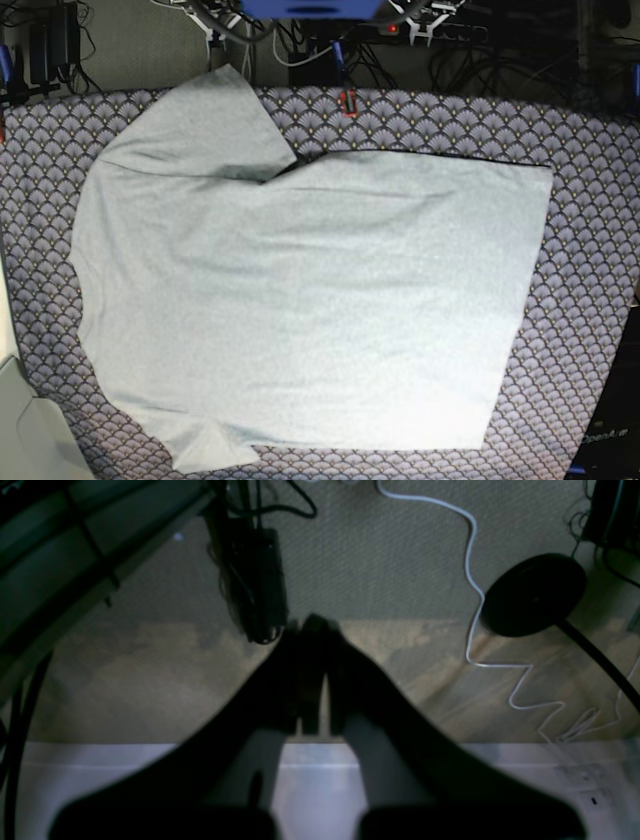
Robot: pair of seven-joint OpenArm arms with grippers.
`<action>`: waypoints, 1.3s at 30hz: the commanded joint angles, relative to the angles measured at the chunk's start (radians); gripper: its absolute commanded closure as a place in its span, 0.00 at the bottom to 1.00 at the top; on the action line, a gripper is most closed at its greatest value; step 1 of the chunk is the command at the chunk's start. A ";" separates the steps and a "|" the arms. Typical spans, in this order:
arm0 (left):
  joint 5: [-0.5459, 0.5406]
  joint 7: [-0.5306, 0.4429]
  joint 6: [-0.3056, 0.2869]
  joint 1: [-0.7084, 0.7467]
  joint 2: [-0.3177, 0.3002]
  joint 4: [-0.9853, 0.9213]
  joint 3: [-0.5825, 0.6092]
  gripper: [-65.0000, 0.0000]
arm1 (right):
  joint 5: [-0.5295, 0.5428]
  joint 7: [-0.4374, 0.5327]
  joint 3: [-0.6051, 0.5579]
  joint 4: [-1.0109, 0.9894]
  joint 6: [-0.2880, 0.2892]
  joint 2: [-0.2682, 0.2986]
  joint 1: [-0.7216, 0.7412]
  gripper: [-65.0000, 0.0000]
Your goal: Fold the T-shirt properly
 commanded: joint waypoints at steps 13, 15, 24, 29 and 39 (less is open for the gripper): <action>-0.003 0.005 0.001 0.007 -0.001 0.002 0.001 0.99 | 0.004 -0.003 -0.001 0.000 0.011 -0.001 -0.003 1.00; -0.003 0.005 0.001 0.008 -0.001 0.004 0.001 0.99 | 0.004 -0.003 -0.001 0.000 0.011 -0.001 -0.004 1.00; 0.000 0.155 0.000 0.177 -0.013 0.337 0.003 0.99 | 0.004 -0.003 -0.001 0.229 0.011 -0.001 -0.174 1.00; -0.003 0.209 0.000 0.269 -0.033 0.522 0.000 0.99 | 0.004 -0.003 -0.001 0.467 0.011 -0.001 -0.314 1.00; -0.004 0.209 0.000 0.582 -0.125 1.170 -0.005 0.99 | 0.006 -0.003 0.008 1.042 0.012 0.016 -0.615 1.00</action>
